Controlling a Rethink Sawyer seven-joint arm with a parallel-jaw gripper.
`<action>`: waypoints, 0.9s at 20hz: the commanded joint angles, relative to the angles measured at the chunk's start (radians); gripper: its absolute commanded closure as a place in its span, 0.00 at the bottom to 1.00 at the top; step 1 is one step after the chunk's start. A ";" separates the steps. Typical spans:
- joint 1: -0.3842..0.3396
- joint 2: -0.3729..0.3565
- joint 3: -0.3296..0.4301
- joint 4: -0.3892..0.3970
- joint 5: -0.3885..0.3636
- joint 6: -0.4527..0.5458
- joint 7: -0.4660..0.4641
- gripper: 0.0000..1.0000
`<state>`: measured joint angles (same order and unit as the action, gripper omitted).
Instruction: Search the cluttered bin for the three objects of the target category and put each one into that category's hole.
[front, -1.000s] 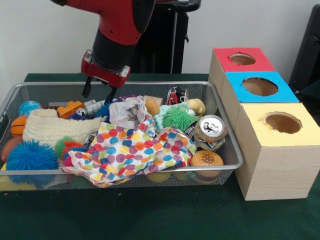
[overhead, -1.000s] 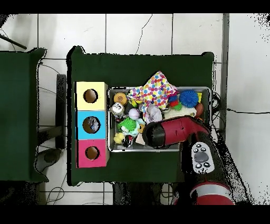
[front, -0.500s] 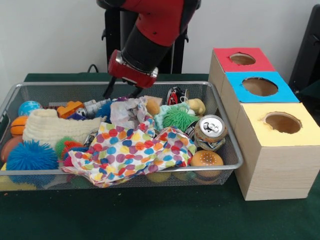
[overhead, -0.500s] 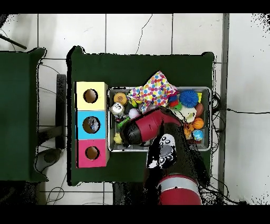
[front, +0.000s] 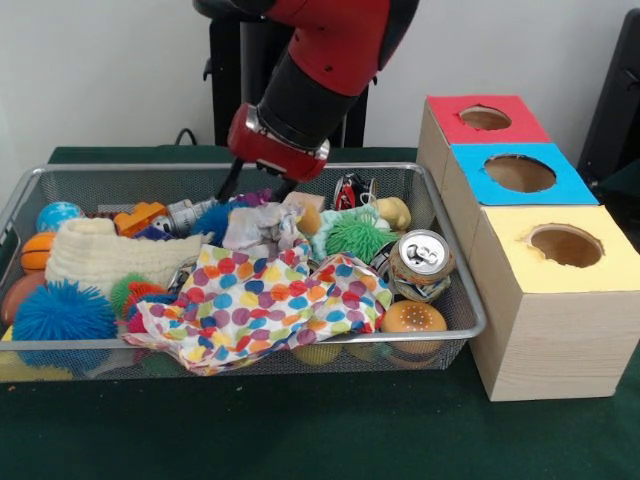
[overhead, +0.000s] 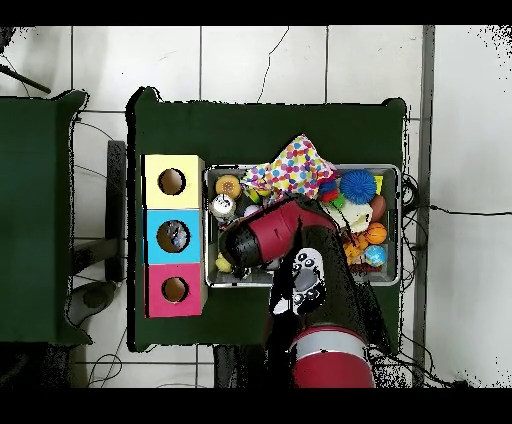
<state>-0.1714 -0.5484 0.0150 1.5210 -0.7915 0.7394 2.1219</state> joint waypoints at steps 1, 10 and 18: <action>-0.115 0.068 0.116 -0.013 -0.012 -0.031 -0.228 0.00; -0.326 0.114 0.276 0.046 -0.040 -0.202 -0.281 0.00; -0.344 0.153 0.311 0.029 -0.056 -0.249 -0.195 0.00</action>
<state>-0.5078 -0.4917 0.1970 1.5272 -0.7919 0.5920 2.1219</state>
